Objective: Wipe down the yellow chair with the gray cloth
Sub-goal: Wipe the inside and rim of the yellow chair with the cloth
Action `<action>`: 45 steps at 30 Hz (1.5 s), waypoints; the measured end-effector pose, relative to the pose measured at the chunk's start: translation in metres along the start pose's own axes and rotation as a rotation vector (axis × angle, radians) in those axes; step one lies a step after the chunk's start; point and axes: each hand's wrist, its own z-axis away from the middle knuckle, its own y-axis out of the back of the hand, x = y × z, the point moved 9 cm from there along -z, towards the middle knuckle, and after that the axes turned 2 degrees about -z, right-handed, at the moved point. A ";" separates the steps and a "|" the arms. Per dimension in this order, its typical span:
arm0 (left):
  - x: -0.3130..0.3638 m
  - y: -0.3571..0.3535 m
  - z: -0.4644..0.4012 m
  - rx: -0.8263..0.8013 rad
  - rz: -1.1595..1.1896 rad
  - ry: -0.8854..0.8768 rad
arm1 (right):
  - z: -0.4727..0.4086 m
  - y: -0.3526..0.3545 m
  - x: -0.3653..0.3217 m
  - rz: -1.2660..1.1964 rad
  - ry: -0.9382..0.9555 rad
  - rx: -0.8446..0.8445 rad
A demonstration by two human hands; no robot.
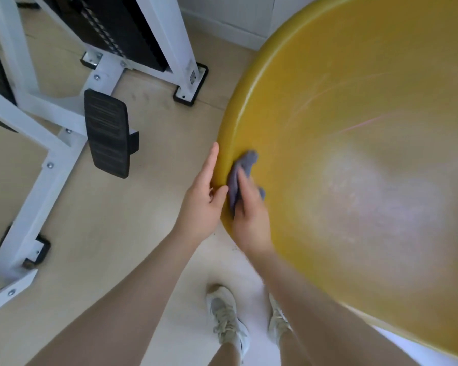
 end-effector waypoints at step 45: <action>-0.043 -0.024 0.007 0.311 0.029 -0.576 | 0.022 0.014 0.060 0.248 0.346 0.255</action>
